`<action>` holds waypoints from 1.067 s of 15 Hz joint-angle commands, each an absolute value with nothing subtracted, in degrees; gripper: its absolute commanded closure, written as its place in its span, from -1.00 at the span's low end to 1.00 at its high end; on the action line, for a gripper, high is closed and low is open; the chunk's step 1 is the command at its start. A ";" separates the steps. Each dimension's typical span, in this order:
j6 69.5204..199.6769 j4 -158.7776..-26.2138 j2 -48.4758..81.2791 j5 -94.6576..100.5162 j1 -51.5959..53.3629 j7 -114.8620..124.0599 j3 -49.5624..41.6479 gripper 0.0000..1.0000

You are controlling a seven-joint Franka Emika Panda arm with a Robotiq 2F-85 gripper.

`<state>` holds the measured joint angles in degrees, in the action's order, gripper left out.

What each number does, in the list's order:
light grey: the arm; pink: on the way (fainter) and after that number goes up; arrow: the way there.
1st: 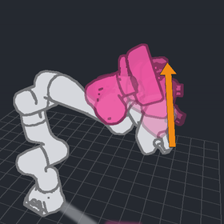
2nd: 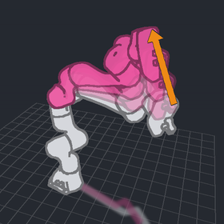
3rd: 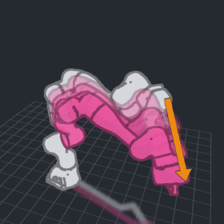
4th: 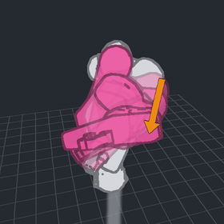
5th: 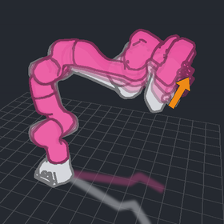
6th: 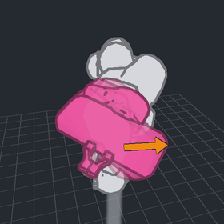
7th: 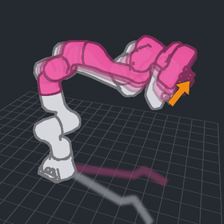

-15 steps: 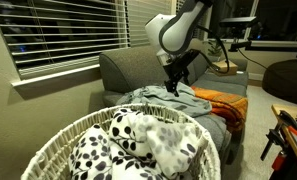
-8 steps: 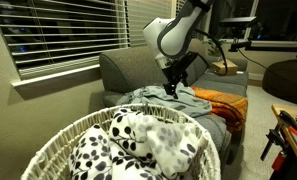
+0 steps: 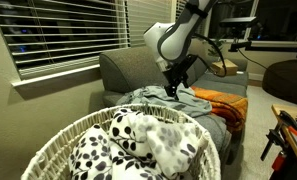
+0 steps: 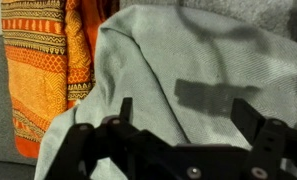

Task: Put the gray blanket in the white basket

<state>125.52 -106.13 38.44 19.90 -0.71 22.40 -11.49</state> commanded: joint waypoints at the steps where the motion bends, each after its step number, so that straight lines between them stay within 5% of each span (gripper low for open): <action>1: 124.48 -104.09 40.17 20.78 0.05 21.44 -13.10 -1.00; 16: 123.16 -91.75 49.83 19.82 -1.59 15.99 -14.56 -1.00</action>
